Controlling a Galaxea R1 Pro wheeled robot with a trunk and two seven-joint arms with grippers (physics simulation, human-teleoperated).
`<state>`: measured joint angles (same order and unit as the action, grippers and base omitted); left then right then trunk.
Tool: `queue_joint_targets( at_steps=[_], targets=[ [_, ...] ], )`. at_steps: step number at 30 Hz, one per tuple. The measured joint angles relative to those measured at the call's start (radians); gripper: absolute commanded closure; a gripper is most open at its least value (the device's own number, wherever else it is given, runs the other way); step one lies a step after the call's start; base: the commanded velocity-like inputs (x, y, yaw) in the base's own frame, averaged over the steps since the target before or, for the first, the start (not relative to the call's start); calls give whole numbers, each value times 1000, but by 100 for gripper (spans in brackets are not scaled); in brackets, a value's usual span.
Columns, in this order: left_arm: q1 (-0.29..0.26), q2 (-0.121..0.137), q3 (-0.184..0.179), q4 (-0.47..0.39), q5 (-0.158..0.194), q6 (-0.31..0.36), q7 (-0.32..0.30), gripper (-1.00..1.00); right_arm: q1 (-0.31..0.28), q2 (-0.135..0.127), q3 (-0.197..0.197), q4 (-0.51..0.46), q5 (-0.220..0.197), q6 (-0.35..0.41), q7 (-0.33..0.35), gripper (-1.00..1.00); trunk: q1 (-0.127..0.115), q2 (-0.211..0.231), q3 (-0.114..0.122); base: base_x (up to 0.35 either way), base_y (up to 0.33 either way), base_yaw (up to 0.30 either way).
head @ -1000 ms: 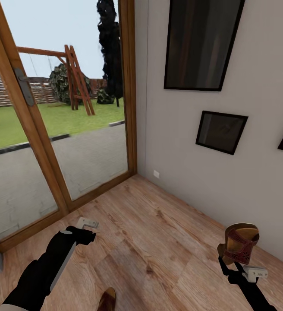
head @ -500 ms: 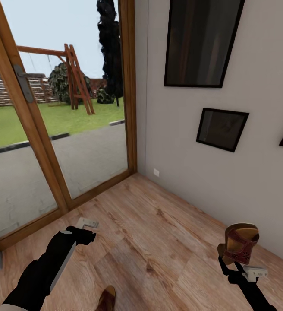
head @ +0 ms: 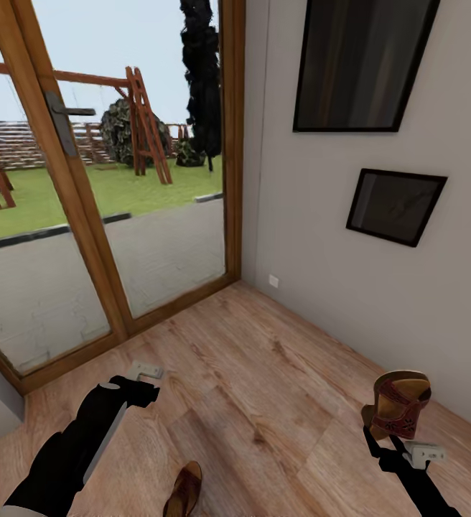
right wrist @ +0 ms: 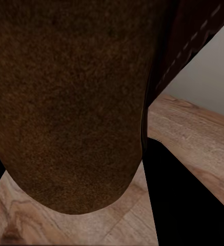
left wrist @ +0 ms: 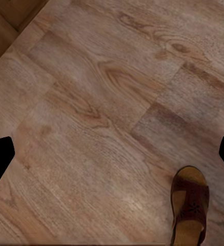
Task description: Pick up the two gym shoes and the two sandals from the corridor floor and place them onto the hallstand (shoe rack) in the corridor, making sure they are on the rack and not on the floor. Arrange them so the two gym shoes are next to each other and the two sandals are next to each other.
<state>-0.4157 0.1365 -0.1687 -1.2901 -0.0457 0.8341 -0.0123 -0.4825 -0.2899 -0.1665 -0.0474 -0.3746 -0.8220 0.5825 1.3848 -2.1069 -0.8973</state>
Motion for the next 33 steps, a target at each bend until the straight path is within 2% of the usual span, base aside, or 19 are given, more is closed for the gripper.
queue_joint_targets(
  at_steps=[11,29,33],
  targets=[
    [0,0,0,0,0,0,0,-100,0,0,0,0,0,0,0,100,42,-77,-38,0,0,-5],
    [0,0,0,0,-1,0,0,-100,0,0,0,1,0,0,0,100,111,-203,-114,0,0,-208],
    [0,0,0,0,-1,0,0,-100,0,0,0,1,0,0,0,100,111,-203,-119,0,0,-224]
  ],
)
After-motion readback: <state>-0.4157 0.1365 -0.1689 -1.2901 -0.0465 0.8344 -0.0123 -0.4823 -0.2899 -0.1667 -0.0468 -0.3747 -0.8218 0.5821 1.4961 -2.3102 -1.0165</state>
